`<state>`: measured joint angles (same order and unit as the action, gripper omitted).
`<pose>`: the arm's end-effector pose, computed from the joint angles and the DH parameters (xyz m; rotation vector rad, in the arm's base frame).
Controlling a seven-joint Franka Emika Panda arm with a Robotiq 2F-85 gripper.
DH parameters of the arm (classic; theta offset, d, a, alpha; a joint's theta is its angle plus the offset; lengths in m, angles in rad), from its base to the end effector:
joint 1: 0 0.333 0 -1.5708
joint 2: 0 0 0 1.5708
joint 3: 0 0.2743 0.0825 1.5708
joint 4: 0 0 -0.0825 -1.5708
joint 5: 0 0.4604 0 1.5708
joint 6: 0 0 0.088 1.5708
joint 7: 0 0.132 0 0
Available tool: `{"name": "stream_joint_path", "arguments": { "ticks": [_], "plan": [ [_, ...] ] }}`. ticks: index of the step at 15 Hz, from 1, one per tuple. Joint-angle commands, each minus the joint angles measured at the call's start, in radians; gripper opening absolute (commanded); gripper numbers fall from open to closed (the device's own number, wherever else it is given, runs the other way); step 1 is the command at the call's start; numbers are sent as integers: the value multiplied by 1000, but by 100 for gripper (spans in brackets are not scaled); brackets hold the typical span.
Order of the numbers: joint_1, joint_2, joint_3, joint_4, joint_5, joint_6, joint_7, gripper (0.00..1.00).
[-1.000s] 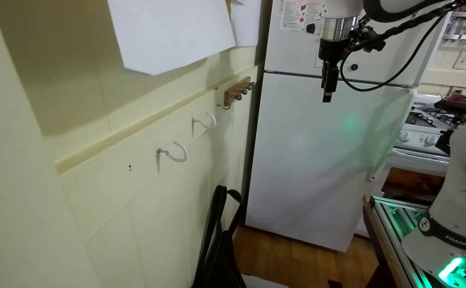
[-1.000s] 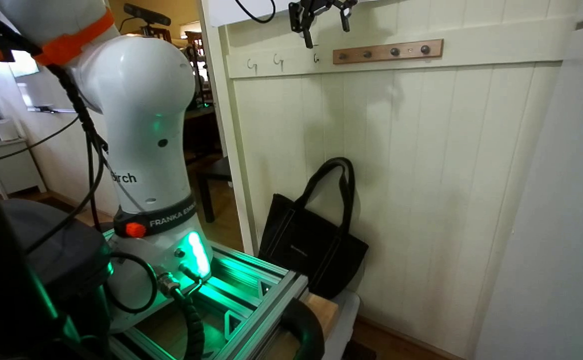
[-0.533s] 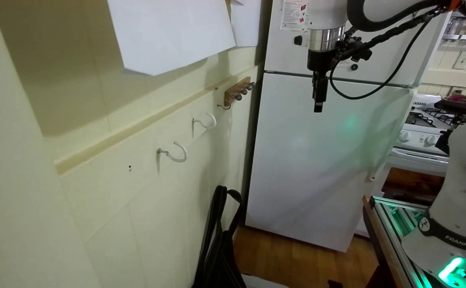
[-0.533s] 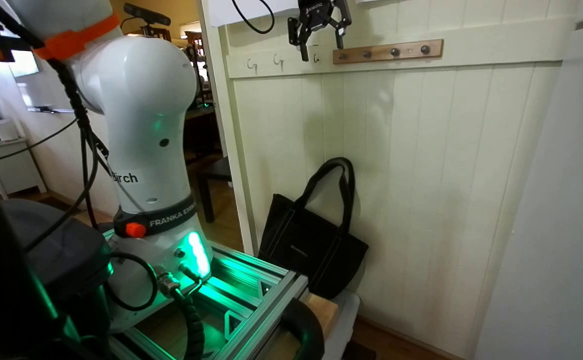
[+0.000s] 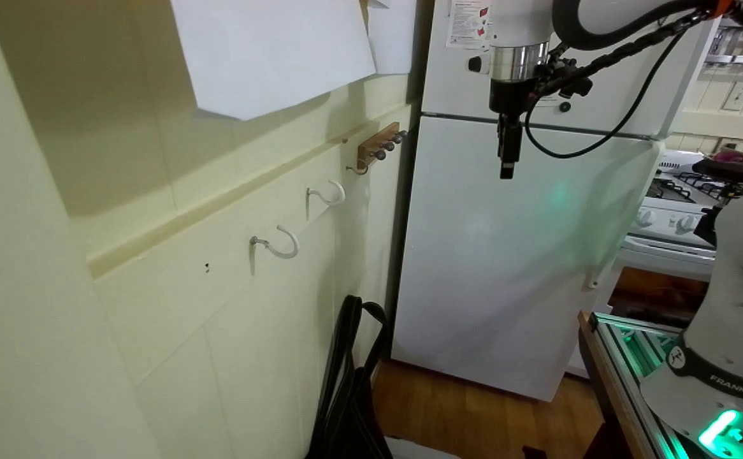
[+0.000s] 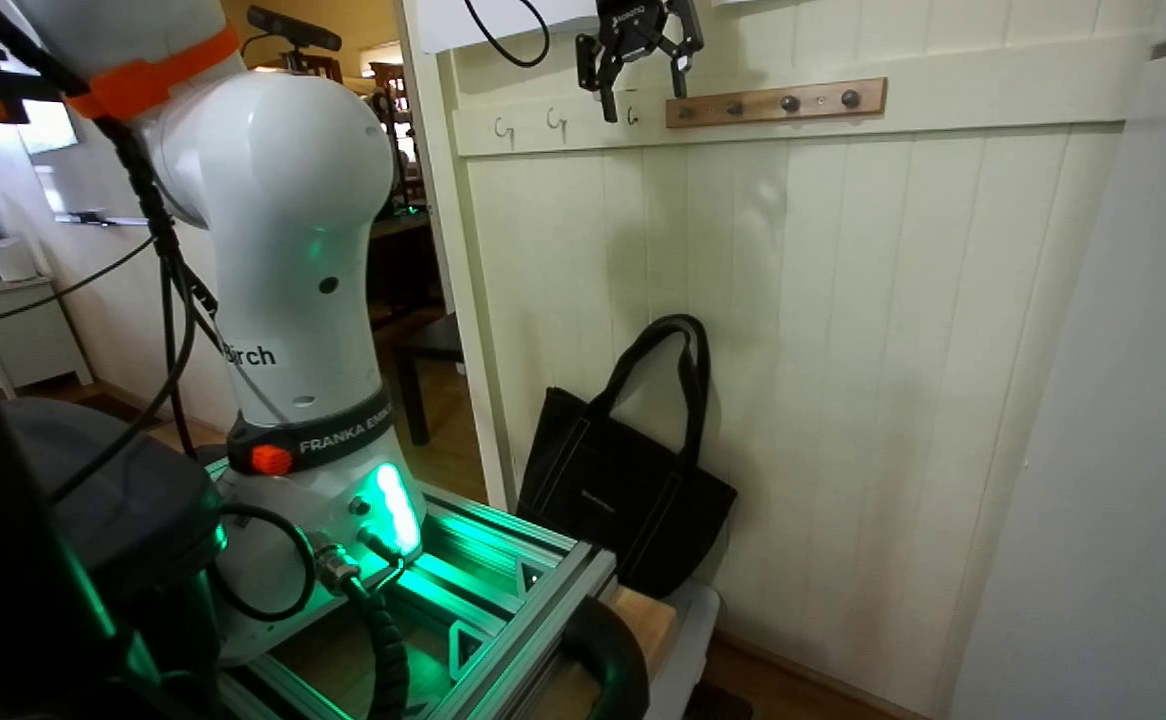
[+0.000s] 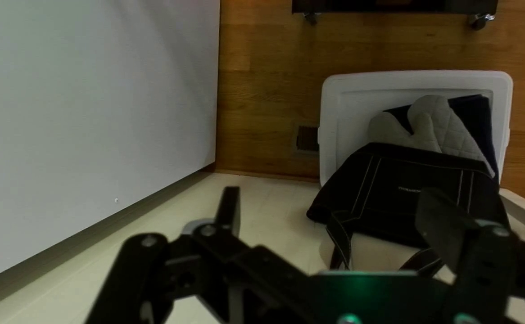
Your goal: Hang the bag on one of the hooks
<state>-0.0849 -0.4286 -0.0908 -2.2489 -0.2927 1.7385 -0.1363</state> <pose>0.4925 -0.1215 0.4469 2.9028 0.0457 -0.1726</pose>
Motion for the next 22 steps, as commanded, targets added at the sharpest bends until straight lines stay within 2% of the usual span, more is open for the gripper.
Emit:
{"name": "stream_joint_path", "arguments": {
  "ticks": [1,6,7,9,11,13,17,22],
  "plan": [
    [2,1,-2,2,0,-3,0,100],
    [2,1,-2,2,0,-3,0,100],
    [-10,2,22,-22,-47,0,58,100],
    [-4,-18,20,-71,-69,43,58,100],
    [7,-38,3,-114,-34,102,42,100],
    [10,-60,-13,-162,4,193,33,100],
    [18,-93,-52,-276,96,451,-16,100],
    [45,-24,-86,-363,197,686,-118,100]
  ]
}}
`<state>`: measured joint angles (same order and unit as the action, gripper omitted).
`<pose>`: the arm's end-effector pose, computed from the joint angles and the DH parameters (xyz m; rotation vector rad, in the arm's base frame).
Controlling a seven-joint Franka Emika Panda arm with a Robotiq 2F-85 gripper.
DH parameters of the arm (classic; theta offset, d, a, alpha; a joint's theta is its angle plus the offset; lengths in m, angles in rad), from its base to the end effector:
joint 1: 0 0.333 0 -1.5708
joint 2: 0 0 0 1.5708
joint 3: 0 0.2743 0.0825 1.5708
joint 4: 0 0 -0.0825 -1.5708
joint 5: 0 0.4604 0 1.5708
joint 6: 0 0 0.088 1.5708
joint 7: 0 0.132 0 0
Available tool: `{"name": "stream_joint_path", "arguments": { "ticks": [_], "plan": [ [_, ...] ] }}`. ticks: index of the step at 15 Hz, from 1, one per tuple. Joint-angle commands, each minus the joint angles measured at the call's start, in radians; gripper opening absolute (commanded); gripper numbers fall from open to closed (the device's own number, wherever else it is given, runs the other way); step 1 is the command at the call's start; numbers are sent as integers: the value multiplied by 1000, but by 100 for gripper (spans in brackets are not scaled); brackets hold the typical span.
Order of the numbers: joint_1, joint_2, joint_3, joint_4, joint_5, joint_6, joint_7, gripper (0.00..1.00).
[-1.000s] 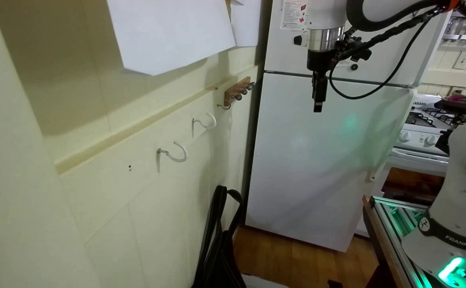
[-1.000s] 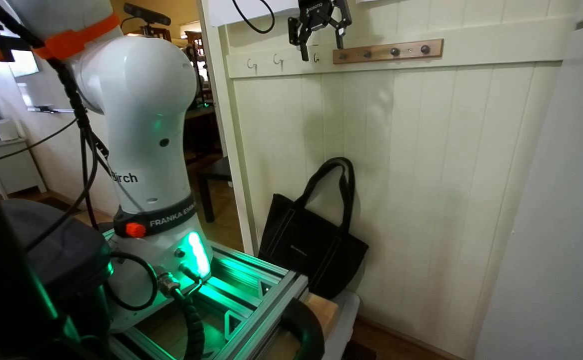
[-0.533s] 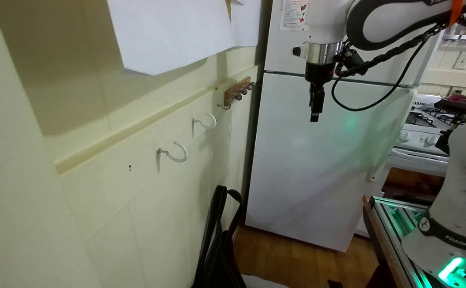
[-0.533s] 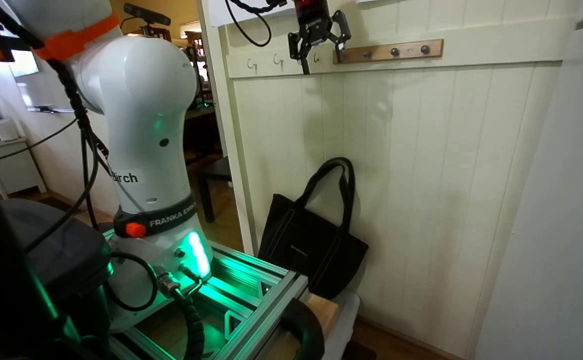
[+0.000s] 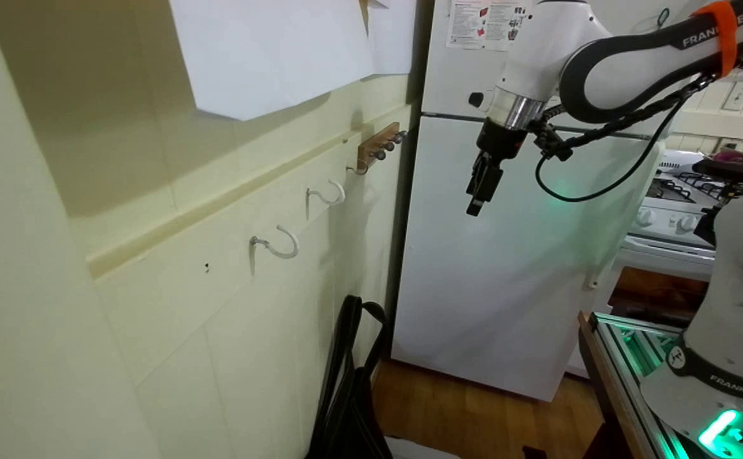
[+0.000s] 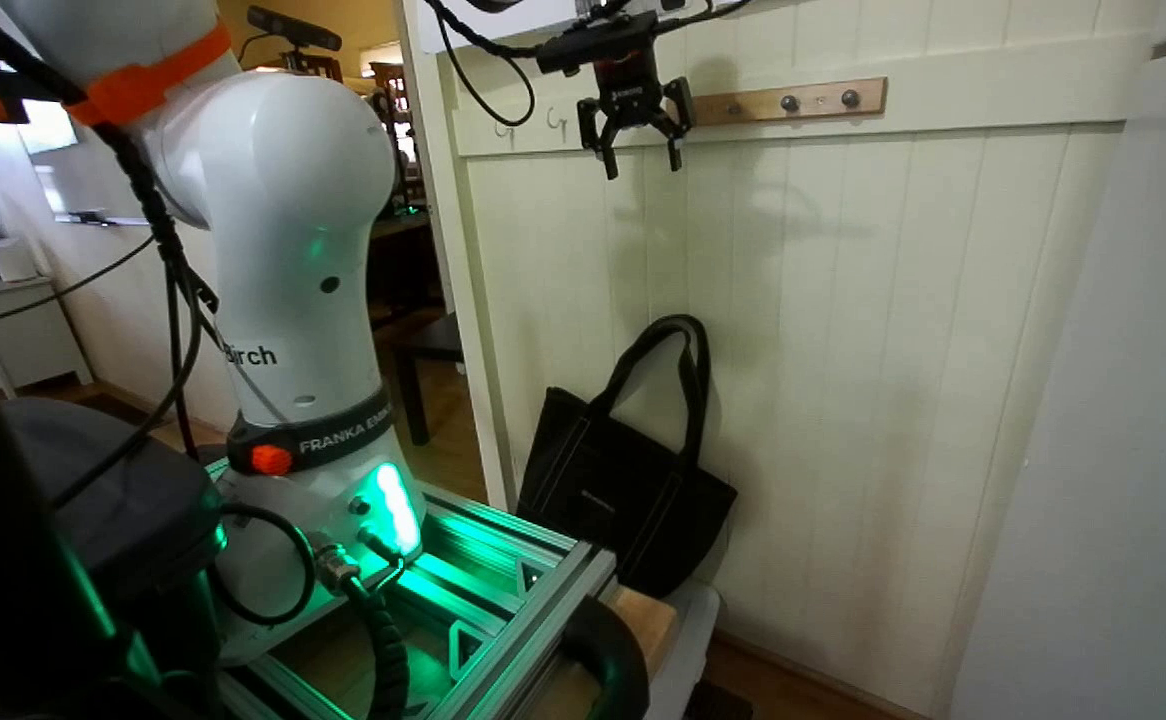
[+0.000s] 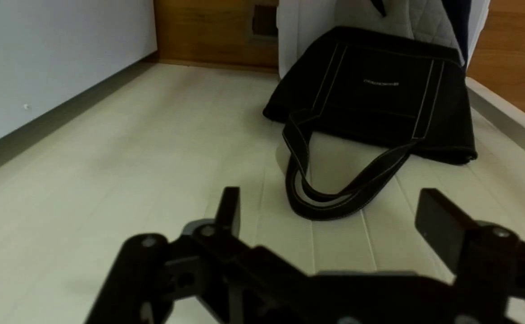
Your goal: Hang the bag on one of the hooks
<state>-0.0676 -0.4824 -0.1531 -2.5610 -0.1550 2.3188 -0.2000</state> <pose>0.4936 -0.1091 0.3527 3.0191 0.1210 0.3370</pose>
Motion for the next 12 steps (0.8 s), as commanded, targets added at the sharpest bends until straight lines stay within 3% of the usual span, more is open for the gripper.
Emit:
{"name": "stream_joint_path", "arguments": {
  "ticks": [1,4,6,7,12],
  "plan": [
    [34,58,-23,-56,70,137,-65,100],
    [63,145,-18,-63,107,217,-100,100],
    [82,206,-11,-45,134,202,-117,100],
    [49,144,3,-62,97,189,-87,100],
    [62,202,8,-49,112,190,-98,100]
  ]
}}
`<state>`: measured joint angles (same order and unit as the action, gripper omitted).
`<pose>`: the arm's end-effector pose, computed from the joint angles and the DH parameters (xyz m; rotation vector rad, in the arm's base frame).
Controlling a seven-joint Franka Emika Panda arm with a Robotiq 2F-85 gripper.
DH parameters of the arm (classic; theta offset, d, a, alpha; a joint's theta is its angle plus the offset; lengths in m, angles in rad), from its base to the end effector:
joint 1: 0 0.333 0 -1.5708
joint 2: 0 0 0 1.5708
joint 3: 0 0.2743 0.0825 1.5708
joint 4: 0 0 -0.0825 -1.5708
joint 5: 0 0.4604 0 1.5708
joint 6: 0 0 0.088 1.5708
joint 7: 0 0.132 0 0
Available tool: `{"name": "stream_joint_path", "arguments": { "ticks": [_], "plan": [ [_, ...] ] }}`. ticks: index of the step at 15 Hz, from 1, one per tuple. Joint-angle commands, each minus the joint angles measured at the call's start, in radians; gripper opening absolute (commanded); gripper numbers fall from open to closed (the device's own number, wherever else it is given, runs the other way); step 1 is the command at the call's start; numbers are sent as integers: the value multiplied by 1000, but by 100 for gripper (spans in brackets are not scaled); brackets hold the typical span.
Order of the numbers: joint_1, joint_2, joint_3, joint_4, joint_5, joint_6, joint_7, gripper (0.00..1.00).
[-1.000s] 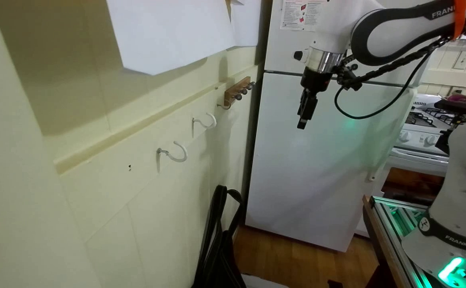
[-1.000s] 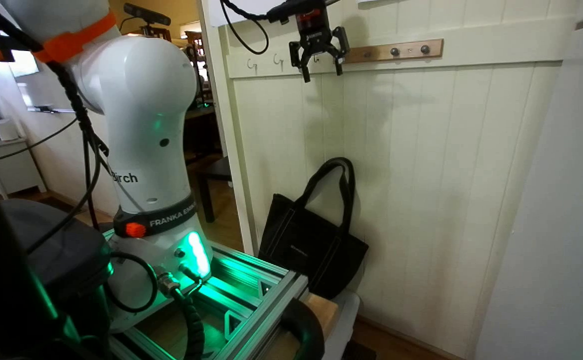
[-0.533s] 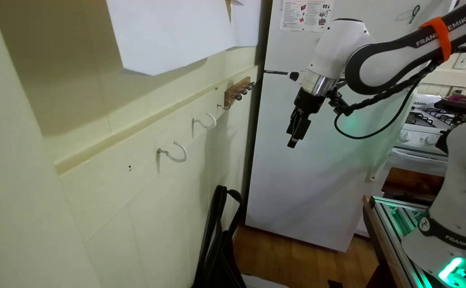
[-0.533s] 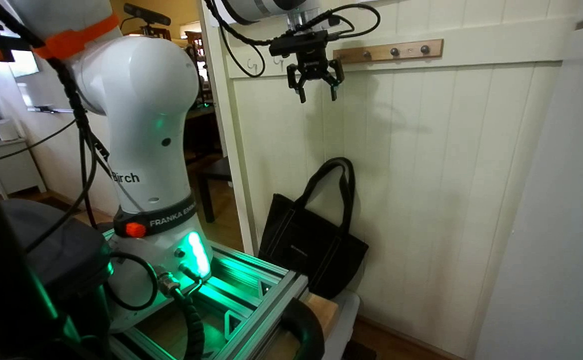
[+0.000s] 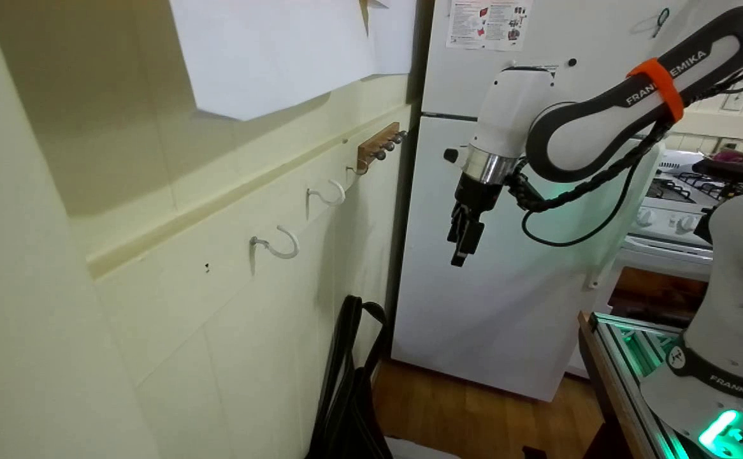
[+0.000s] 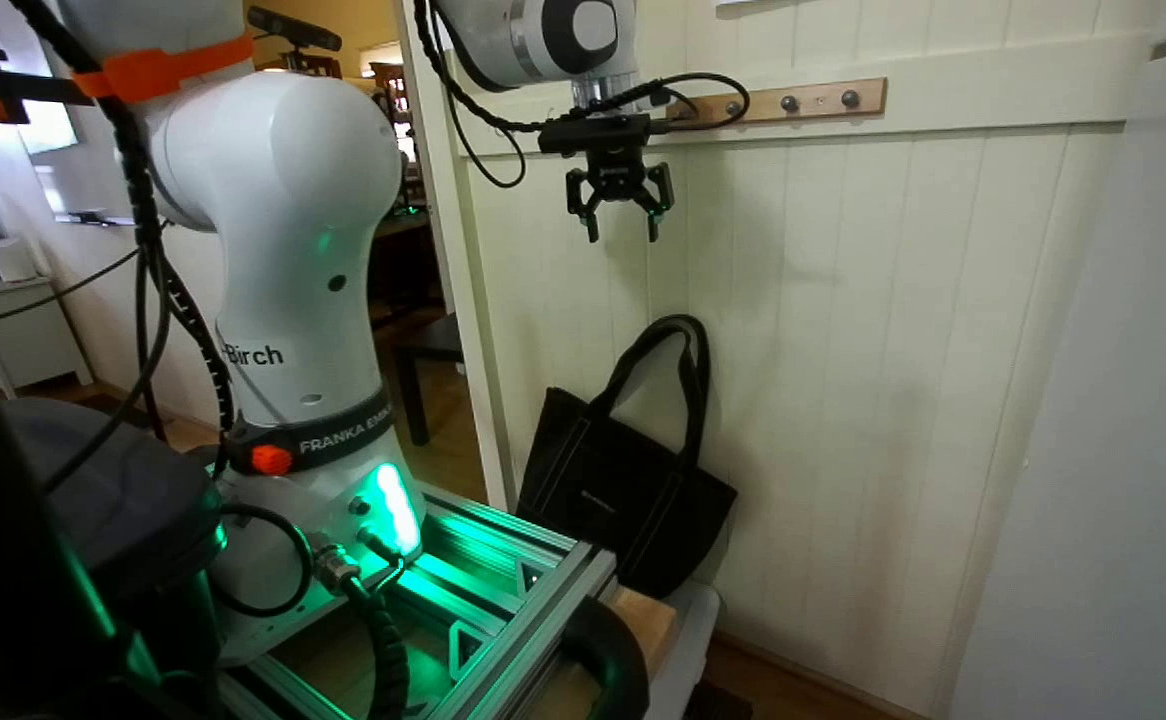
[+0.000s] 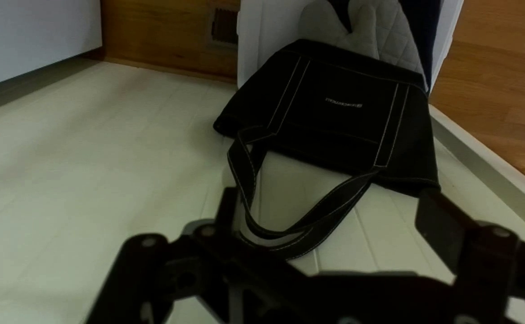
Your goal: Hang the bag on one of the hooks
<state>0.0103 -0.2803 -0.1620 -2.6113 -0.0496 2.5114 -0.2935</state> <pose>0.4990 -0.0695 0.2462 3.0897 0.2812 0.2737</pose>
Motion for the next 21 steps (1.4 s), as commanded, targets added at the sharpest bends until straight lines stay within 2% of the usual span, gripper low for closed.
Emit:
{"name": "stream_joint_path", "arguments": {
  "ticks": [1,4,7,10,11,14,17,19,20,21],
  "plan": [
    [-16,0,17,2,7,-2,-5,100],
    [-9,85,4,-29,41,114,-22,100],
    [-2,152,-8,-61,93,286,-61,100],
    [31,213,-20,-75,223,445,-185,100],
    [61,229,-34,-73,294,478,-250,100],
    [112,268,-28,-39,533,499,-461,100],
    [124,316,-18,21,710,463,-636,100],
    [114,364,-11,57,775,458,-704,100],
    [114,302,-12,5,700,479,-626,100],
    [113,315,-13,15,707,479,-637,100]
  ]
}}
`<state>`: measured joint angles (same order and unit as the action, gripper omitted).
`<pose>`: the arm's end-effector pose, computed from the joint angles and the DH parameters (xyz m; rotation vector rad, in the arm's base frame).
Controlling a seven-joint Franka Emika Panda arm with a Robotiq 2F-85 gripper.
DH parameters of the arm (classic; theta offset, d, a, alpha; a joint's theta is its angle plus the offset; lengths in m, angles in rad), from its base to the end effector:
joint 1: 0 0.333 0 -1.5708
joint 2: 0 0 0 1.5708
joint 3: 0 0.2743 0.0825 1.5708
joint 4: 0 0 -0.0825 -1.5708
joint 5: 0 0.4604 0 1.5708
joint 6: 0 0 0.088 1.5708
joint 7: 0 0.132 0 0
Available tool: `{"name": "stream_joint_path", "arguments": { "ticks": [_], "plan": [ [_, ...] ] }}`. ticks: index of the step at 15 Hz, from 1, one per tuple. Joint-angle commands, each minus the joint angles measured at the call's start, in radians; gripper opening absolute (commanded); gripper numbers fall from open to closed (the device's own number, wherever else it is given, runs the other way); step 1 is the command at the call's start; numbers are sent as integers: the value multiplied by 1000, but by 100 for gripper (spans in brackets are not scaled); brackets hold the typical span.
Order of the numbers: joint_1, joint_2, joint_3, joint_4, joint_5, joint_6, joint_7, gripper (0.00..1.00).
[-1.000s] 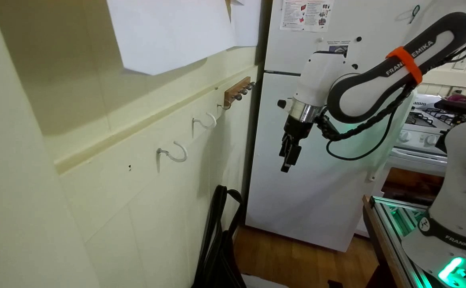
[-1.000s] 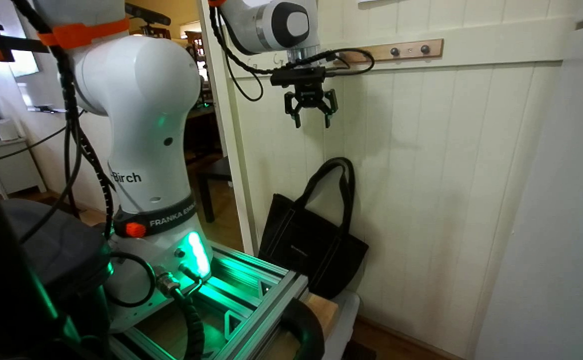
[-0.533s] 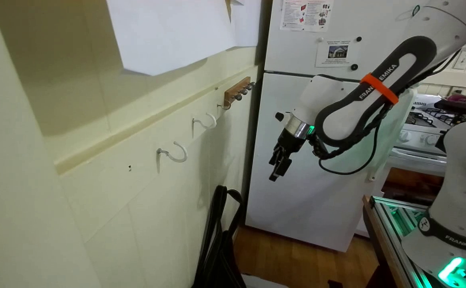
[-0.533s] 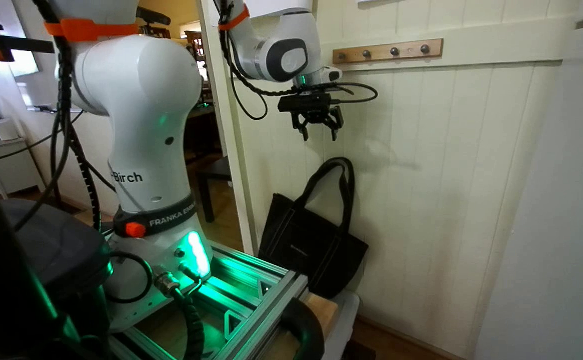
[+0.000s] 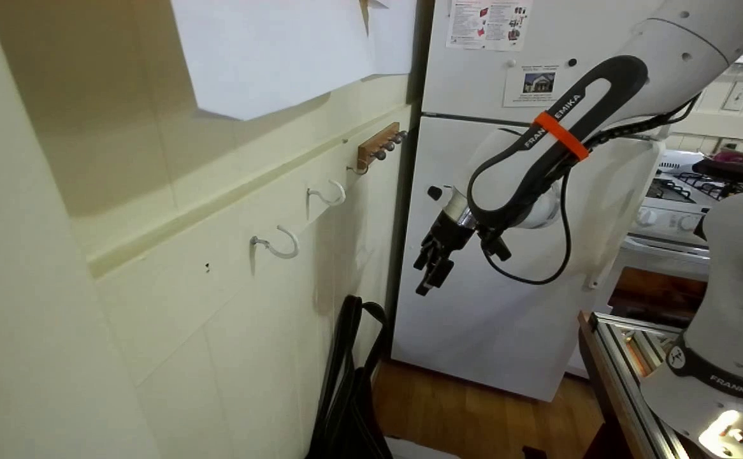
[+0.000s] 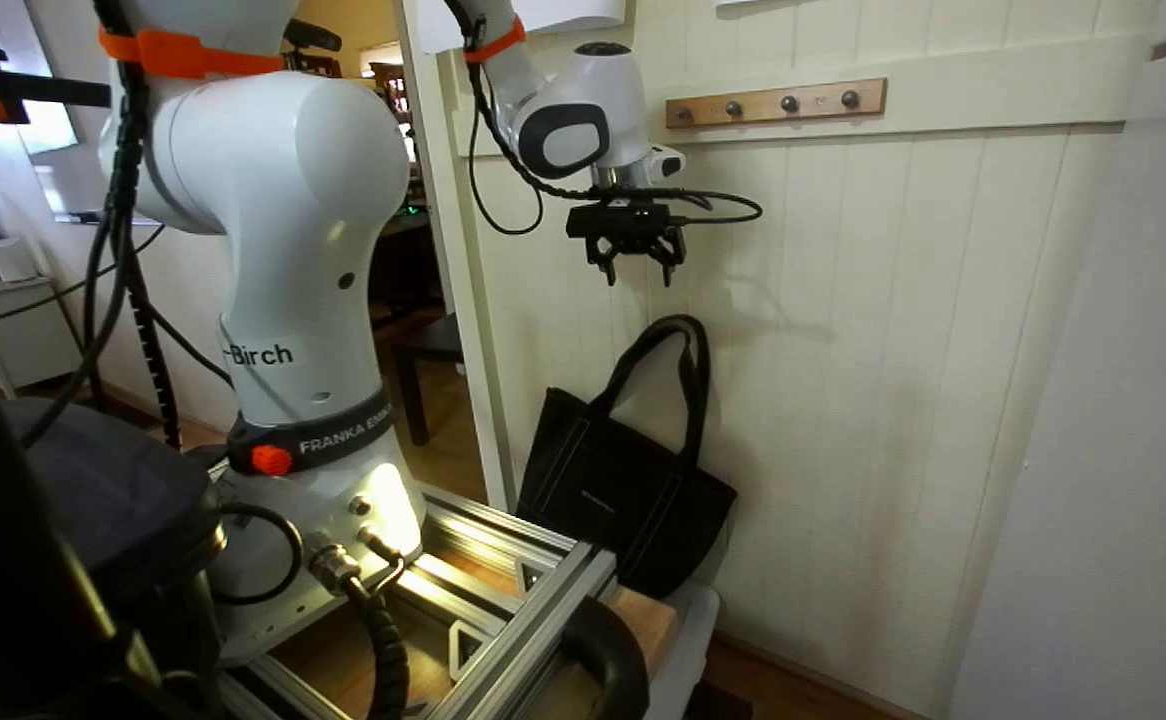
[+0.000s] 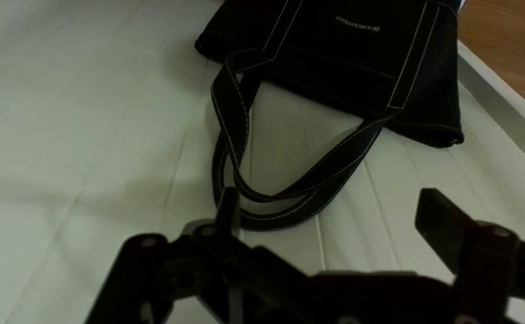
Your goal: Hang the bag on one of the hooks
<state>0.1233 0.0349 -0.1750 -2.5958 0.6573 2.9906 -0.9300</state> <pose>0.5030 -0.0682 0.1441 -3.0369 -0.3756 -0.6200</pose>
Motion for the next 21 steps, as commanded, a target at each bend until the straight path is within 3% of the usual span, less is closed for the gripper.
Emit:
{"name": "stream_joint_path", "arguments": {
  "ticks": [1,6,14,21],
  "plan": [
    [0,2,0,1,-1,0,1,100],
    [3,52,8,21,35,39,-7,100],
    [-76,152,78,175,343,-43,-391,100],
    [-169,338,122,299,409,-121,-563,100]
  ]
}}
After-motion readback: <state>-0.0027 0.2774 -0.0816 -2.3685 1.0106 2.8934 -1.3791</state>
